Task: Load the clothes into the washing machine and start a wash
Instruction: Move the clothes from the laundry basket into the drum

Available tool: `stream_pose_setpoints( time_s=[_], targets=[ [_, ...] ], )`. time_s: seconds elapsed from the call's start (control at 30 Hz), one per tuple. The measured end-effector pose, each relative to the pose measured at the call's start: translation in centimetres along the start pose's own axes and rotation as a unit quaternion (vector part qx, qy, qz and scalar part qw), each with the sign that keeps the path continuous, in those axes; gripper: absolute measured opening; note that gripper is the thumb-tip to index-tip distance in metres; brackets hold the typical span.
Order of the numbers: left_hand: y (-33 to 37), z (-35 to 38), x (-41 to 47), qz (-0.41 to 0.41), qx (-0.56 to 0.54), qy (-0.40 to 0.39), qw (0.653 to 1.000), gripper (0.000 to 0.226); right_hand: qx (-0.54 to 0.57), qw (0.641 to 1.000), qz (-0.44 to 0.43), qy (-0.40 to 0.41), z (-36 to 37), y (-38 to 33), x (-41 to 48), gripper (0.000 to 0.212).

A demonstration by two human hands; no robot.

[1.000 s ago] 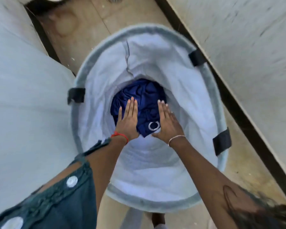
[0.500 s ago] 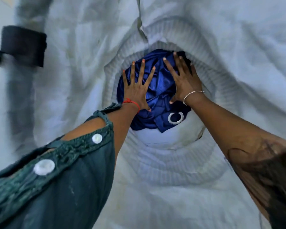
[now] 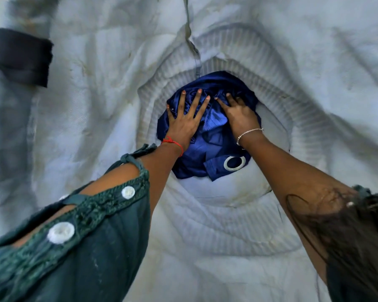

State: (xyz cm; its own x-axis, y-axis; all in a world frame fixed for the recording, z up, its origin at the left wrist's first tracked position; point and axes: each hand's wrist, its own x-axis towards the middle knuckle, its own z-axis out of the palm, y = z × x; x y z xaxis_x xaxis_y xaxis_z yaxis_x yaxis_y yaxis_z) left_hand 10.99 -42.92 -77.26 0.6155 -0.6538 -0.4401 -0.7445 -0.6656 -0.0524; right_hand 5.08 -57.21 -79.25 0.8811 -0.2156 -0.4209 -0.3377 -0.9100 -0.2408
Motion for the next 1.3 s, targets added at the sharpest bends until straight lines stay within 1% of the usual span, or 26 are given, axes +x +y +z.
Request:
stream_pose_setpoints(
  time_s=[0.07,0.2,0.27,0.3,0.33,0.37,0.43,0.47,0.5,0.57,0.63,0.67,0.7,0.77,0.8,0.87,0.93,1.13,1.23,1.3],
  targets=[
    [0.7,-1.4,-0.9,-0.006,-0.008,-0.019,1.0,0.087,-0.013,1.0,0.011,-0.007,-1.4,-0.4,-0.8,0.057],
    [2.5,-4.9,-3.8,-0.004,-0.005,0.0,1.0,0.078,-0.032,0.999,0.042,-0.006,-5.5,-0.8,-5.2,0.054],
    [3.2,-6.9,-5.9,-0.002,-0.016,-0.004,1.0,0.075,-0.035,0.998,0.053,-0.007,-7.4,-1.2,-8.1,0.053],
    [3.7,-8.0,-6.9,0.002,-0.025,0.018,1.0,0.074,-0.041,0.997,0.061,0.022,-8.4,-1.4,-9.5,0.054],
    [4.2,-9.2,-7.8,0.012,-0.028,0.058,0.998,0.075,-0.038,0.994,0.078,0.059,-9.7,-1.7,-10.8,0.057],
    [4.6,-10.6,-8.7,0.018,-0.025,0.082,0.996,0.077,-0.036,0.994,0.087,0.045,-11.3,-2.1,-12.1,0.057],
    [5.3,-13.6,-10.7,0.026,-0.03,0.06,0.997,0.074,-0.04,0.993,0.107,0.013,-13.8,-2.3,-14.6,0.051],
    [5.6,-15.6,-11.7,0.033,-0.034,0.067,0.997,0.068,-0.032,0.993,0.109,0.007,-15.1,-2.5,-15.8,0.049],
    [5.7,-17.4,-12.7,0.032,-0.045,0.082,0.995,0.063,-0.028,0.994,0.107,0.013,-16.7,-2.7,-17.1,0.049],
    [6.0,-21.0,-14.4,0.036,-0.066,0.088,0.993,0.067,-0.002,0.994,0.112,0.005,-20.1,-3.4,-19.6,0.05],
    [6.0,-24.4,-16.3,0.051,-0.044,0.098,0.993,0.062,-0.004,0.993,0.118,0.02,-24.6,-4.6,-22.1,0.052],
    [5.9,-26.1,-17.3,0.052,-0.034,0.084,0.995,0.06,0.004,0.992,0.124,0.027,-27.0,-5.2,-23.2,0.053],
    [5.9,-27.8,-18.2,0.044,-0.03,0.081,0.995,0.062,0.012,0.992,0.121,0.044,-28.6,-5.6,-24.1,0.053],
    [5.8,-32.0,-19.6,0.03,-0.074,0.121,0.99,0.064,0.005,0.994,0.109,0.008,-31.8,-6.2,-26.1,0.055],
    [5.9,-34.0,-20.7,0.025,-0.073,0.139,0.987,0.064,0.006,0.994,0.113,0.001,-33.6,-6.6,-27.1,0.056],
    [5.8,-37.8,-22.4,0.012,-0.051,0.126,0.991,0.072,0.003,0.993,0.113,0.027,-37.2,-7.8,-28.7,0.057],
    [5.4,-41.3,-24.4,-0.01,-0.022,0.09,0.996,0.078,0.005,0.993,0.108,0.04,-40.5,-9.0,-30.4,0.058],
    [3.8,-51.9,-30.3,-0.013,0.017,0.146,0.989,0.076,-0.021,0.99,0.088,0.109,-49.8,-12.6,-35.6,0.062],
    [2.7,-55.7,-33.0,-0.021,0.055,0.201,0.978,0.077,-0.035,0.987,0.075,0.136,-53.9,-14.7,-37.8,0.063],
    [1.8,-57.9,-34.9,-0.046,0.088,0.25,0.963,0.082,-0.039,0.985,0.064,0.157,-56.5,-16.1,-39.3,0.061]
  ],
)
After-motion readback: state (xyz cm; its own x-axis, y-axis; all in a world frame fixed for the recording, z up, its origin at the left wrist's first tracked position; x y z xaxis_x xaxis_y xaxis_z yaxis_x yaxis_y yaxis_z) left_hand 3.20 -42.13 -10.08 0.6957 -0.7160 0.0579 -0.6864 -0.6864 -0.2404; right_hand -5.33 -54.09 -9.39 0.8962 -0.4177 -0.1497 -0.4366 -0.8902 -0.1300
